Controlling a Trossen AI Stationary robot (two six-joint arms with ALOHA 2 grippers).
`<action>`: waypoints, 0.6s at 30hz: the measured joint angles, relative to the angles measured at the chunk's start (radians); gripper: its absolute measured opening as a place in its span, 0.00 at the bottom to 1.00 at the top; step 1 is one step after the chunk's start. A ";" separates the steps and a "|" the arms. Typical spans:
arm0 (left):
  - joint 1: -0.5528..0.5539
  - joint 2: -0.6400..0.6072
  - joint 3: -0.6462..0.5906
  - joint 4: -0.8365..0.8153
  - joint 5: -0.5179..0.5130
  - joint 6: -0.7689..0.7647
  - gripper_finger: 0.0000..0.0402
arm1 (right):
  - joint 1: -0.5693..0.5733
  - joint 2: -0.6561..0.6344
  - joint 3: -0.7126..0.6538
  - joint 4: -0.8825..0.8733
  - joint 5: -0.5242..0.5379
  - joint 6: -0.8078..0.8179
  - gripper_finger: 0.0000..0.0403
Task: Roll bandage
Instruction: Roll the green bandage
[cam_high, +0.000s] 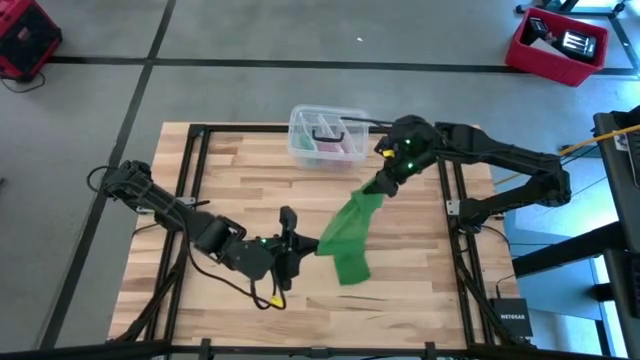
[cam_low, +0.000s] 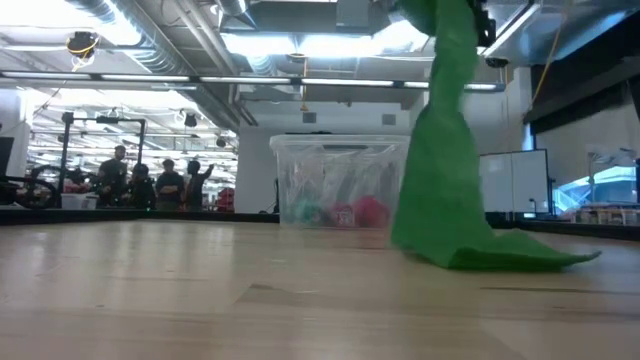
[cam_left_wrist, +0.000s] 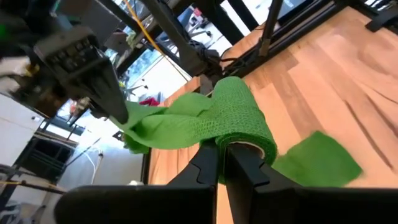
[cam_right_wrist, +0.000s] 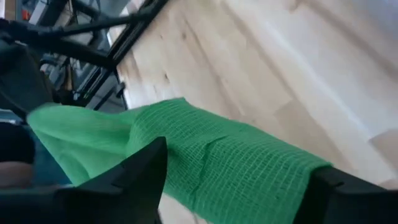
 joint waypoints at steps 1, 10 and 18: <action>0.002 0.000 0.000 0.000 0.000 -0.006 0.00 | 0.000 0.000 0.009 0.001 0.017 -0.012 0.64; 0.017 0.000 0.000 -0.072 0.001 -0.069 0.00 | 0.000 0.016 0.015 -0.084 -0.119 -0.049 0.64; 0.053 0.000 0.000 -0.150 0.000 -0.170 0.00 | 0.000 0.052 -0.032 -0.122 0.083 -0.135 0.64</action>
